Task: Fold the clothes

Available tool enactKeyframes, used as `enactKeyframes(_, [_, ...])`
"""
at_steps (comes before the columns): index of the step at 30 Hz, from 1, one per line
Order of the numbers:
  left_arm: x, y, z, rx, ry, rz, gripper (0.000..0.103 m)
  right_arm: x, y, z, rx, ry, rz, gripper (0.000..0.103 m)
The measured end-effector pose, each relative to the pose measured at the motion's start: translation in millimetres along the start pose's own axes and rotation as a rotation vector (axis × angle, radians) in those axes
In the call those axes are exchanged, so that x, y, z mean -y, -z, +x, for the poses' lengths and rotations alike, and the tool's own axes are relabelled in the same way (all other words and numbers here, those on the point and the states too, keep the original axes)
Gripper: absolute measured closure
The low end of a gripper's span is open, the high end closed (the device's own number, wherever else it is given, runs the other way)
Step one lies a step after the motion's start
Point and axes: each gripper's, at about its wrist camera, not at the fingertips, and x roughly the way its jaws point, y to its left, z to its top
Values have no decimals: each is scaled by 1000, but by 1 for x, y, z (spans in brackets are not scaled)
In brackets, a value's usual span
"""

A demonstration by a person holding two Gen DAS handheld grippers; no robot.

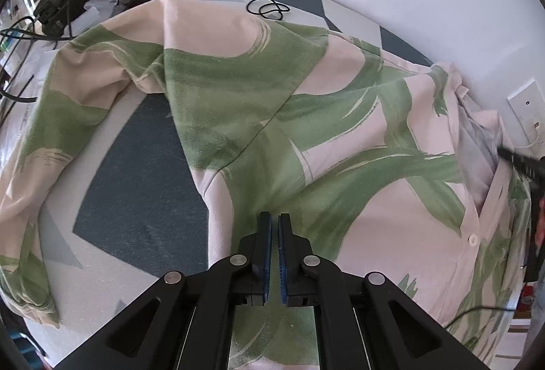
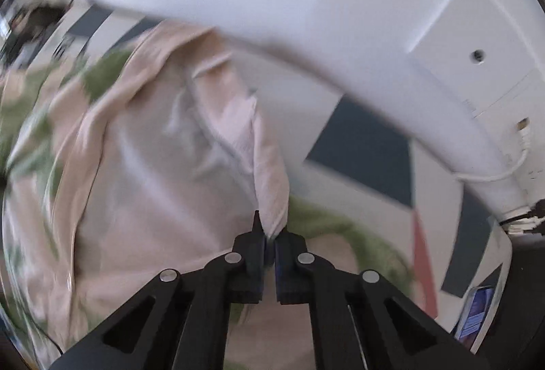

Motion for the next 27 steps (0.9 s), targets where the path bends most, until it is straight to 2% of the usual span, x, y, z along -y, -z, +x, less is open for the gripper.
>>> enactKeyframes(2, [4,-3,1,3,9,-2,98,4,-17,-5,39,41,27,101])
enactKeyframes(5, [11,-8,4,26,-1,3,98,-5,-38,-9,94,113,-13,101])
enactKeyframes(9, [18,-12,7,48,-10,28,93,-19,-42,6,95,156,-55,99])
enactKeyframes(10, [18,-12,7,45,-6,38,90,-19,-39,7,96,145,-42,99])
enactKeyframes(11, [19,-11,7,42,-3,48,88,-19,-36,8,98,130,-26,93])
enactKeyframes(12, [19,-11,7,37,-2,59,87,-18,-32,9,99,116,-10,75])
enactKeyframes(13, [19,-10,6,33,-5,68,87,-13,-29,4,116,98,31,64])
enactKeyframes(14, [18,-10,6,30,-7,74,86,-8,-25,-1,135,80,76,47])
enactKeyframes(15, [18,-9,4,29,-6,75,86,0,-21,-12,175,51,126,41])
enactKeyframes(20, [10,-3,-8,31,33,92,82,25,1,-69,283,-64,314,38])
enactKeyframes(21, [11,2,-12,30,63,156,81,26,9,-84,311,-76,335,38])
enactKeyframes(25, [12,15,-32,54,96,240,67,28,33,-136,421,-109,394,35])
enactKeyframes(27, [11,21,-41,66,117,297,64,25,53,-168,475,-114,415,27])
